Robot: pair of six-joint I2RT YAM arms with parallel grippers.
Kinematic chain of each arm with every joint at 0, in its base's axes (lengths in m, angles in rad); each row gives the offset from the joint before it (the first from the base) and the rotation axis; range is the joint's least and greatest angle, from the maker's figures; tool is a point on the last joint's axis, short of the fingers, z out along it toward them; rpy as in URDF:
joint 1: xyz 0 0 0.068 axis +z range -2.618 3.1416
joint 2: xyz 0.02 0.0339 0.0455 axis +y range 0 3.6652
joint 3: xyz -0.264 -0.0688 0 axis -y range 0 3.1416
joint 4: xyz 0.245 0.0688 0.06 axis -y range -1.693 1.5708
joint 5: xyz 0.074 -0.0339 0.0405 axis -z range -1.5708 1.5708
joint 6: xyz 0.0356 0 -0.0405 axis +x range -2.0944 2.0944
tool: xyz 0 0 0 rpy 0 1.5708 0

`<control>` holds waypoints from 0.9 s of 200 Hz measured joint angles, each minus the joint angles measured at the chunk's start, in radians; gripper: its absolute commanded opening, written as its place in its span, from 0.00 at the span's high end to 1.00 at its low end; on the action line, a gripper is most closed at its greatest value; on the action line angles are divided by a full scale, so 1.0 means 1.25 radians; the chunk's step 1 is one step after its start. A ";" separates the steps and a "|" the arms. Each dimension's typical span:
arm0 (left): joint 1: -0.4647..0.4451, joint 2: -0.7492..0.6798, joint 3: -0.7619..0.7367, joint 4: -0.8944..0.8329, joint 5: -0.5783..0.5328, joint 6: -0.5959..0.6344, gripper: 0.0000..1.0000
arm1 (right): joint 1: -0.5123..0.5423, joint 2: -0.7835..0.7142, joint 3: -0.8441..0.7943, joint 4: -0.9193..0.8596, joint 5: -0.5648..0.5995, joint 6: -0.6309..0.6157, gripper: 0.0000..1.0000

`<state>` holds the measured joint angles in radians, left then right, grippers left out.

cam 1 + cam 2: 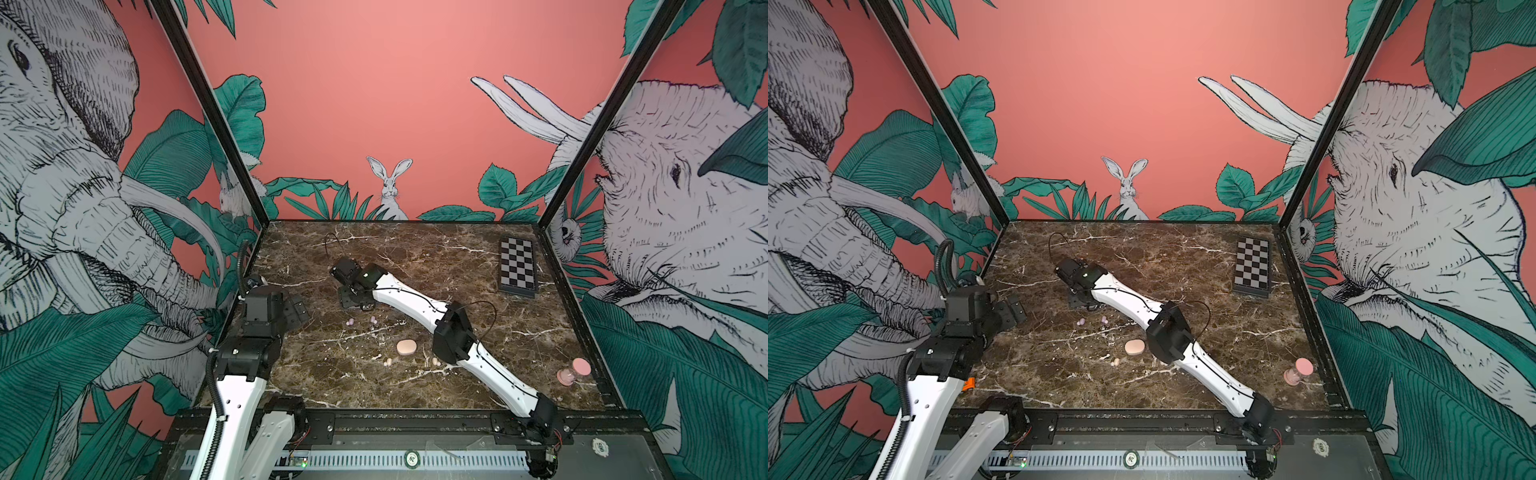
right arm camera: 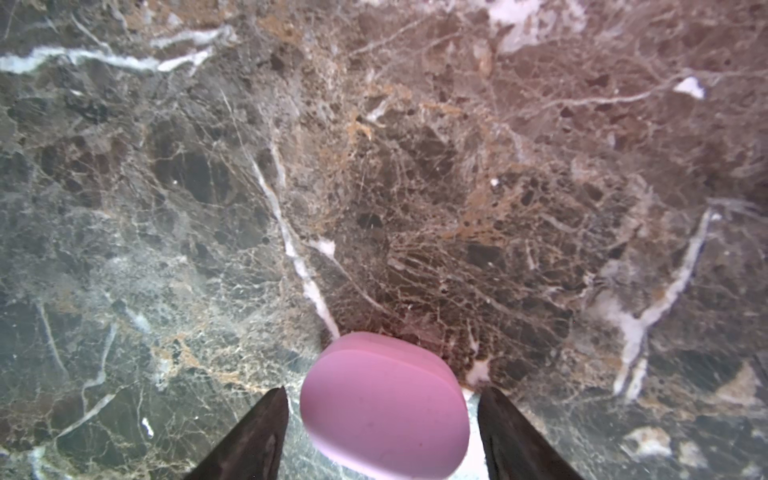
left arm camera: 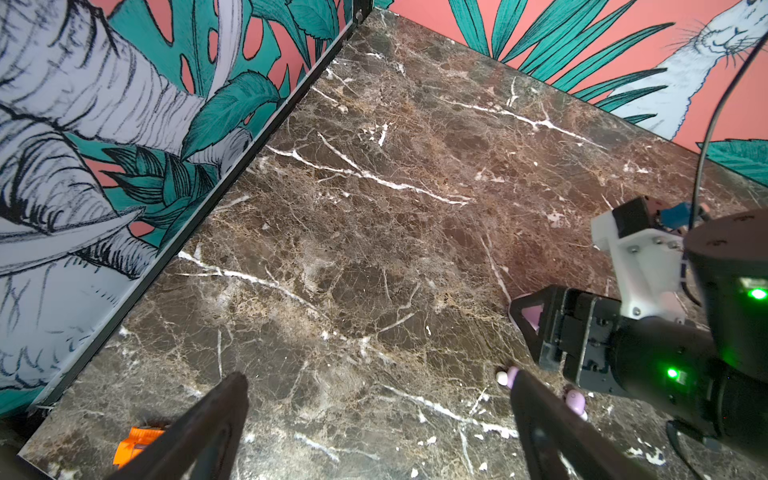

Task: Insert the wireless bluetooth earbuds into the charging case
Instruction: 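Lower the right gripper and close it on the pink charging case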

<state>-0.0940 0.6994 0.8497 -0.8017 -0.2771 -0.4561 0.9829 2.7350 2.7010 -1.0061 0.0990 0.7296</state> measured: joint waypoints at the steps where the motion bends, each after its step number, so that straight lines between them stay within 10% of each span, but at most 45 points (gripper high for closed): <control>1: 0.000 0.000 0.000 0.000 0.000 0.000 0.01 | 0.000 0.000 0.000 0.000 0.000 0.000 0.31; 180: 0.000 0.007 0.000 0.000 0.001 0.000 0.01 | 0.000 0.000 -0.014 0.000 0.016 0.003 0.37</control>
<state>-0.0940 0.7086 0.8497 -0.8013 -0.2760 -0.4561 0.9829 2.7350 2.6831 -1.0058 0.1184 0.7334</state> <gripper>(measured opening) 0.992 0.642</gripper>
